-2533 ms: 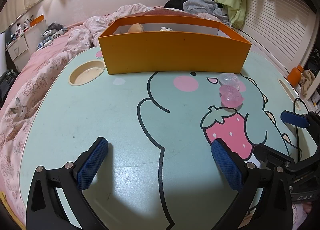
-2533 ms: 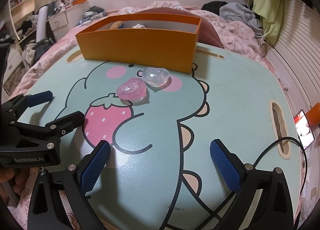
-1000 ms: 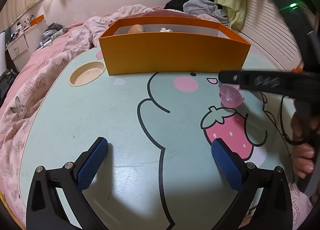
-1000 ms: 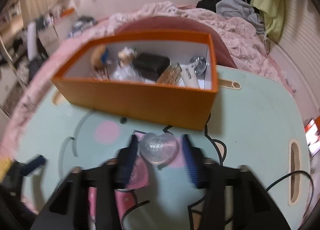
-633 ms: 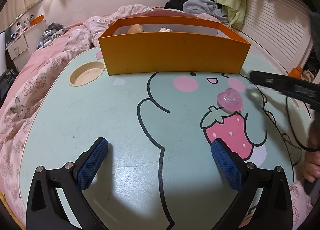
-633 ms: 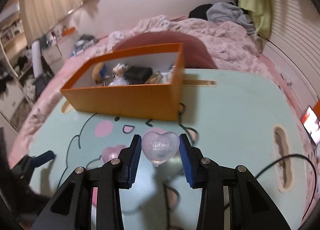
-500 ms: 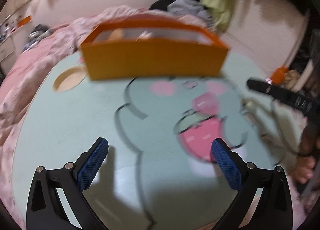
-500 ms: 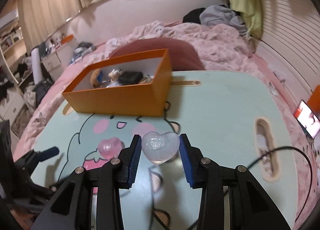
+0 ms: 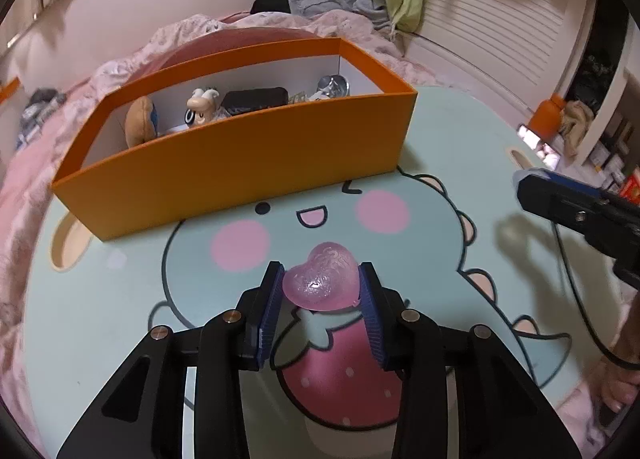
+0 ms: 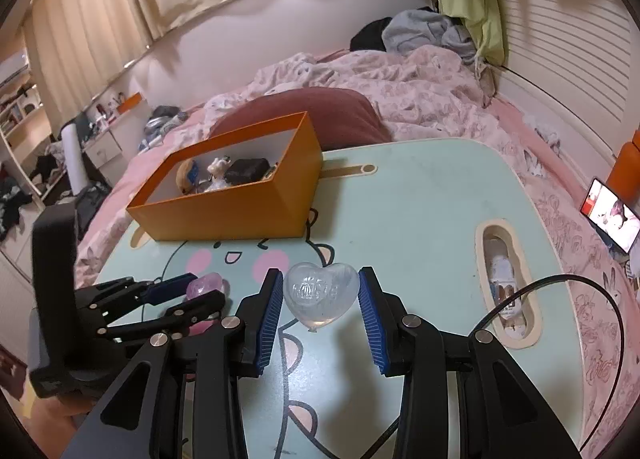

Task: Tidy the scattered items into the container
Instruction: 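Lower the pink heart into the box with the left gripper while the right releases the clear heart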

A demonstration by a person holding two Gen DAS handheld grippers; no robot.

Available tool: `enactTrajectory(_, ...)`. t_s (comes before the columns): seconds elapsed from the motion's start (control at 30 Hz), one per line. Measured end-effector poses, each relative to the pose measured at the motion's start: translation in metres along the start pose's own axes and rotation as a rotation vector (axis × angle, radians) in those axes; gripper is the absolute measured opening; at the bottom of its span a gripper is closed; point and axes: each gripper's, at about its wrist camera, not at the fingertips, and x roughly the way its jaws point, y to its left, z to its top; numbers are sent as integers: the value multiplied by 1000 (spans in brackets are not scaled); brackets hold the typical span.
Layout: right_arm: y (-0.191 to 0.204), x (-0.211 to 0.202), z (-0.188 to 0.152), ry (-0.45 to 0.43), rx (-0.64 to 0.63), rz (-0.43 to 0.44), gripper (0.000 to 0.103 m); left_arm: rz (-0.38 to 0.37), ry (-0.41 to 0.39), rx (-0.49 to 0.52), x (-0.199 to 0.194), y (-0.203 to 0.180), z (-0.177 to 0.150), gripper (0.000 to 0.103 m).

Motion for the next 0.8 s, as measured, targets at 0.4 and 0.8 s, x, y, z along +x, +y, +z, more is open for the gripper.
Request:
enactTrajectory(0.4, 49, 3, 24, -10, -121, 63, 37, -42, -109, -93, -59, 34, 4, 39)
enactTrajectory(0.8, 95, 66, 110, -19, -219, -11, 37, 62, -145, -159, -48, 94, 99, 39)
